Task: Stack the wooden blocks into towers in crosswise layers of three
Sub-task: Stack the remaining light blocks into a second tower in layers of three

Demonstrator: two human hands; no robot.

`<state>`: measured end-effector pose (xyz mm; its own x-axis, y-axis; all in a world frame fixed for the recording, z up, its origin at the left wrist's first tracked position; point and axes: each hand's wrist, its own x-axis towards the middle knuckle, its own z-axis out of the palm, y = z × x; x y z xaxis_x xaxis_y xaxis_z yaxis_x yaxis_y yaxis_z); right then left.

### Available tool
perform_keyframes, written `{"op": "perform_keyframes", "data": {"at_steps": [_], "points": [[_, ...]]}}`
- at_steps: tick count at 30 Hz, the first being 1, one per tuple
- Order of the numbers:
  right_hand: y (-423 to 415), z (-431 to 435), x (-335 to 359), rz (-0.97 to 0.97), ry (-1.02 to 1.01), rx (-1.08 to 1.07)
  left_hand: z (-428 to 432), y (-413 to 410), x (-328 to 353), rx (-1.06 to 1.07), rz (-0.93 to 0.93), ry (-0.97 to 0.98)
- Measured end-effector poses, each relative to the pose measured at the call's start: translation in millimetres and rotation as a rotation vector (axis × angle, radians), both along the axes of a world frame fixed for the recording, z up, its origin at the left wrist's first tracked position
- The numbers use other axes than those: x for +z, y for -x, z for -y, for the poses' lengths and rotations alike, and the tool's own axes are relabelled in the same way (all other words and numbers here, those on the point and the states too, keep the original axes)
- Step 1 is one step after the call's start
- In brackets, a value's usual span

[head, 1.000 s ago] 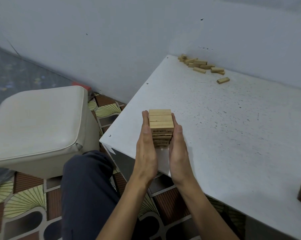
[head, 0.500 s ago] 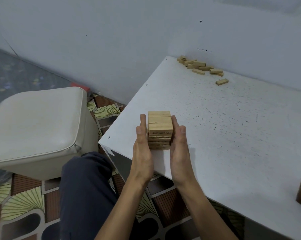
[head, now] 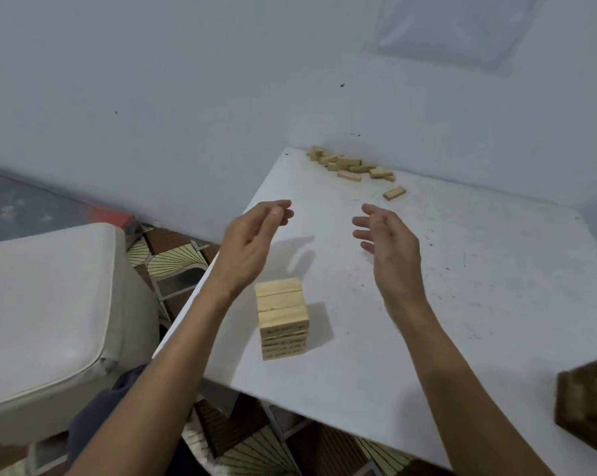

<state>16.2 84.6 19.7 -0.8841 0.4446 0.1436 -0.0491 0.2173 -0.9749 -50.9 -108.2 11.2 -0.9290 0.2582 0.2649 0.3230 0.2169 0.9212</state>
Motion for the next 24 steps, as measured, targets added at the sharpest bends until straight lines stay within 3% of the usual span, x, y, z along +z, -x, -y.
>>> {"op": "perform_keyframes", "data": {"at_steps": [7,16,21,24], "points": [[84.9,-63.9,1.8,0.135,-0.453,-0.122,-51.8,108.5,-2.4,-0.161,-0.321,0.455],[161.5,-121.5,-26.0,0.591,-1.13,-0.034,-125.5,198.7,-29.9,-0.204,-0.707,0.867],[180.9,-132.1,-29.1,0.657,-1.169,0.036,-136.0,208.0,-43.2,-0.224,-0.764,0.949],[180.6,-132.7,-31.4,0.578,-1.143,-0.017,-134.2,209.3,-48.7,-0.194,-0.789,0.905]]}}
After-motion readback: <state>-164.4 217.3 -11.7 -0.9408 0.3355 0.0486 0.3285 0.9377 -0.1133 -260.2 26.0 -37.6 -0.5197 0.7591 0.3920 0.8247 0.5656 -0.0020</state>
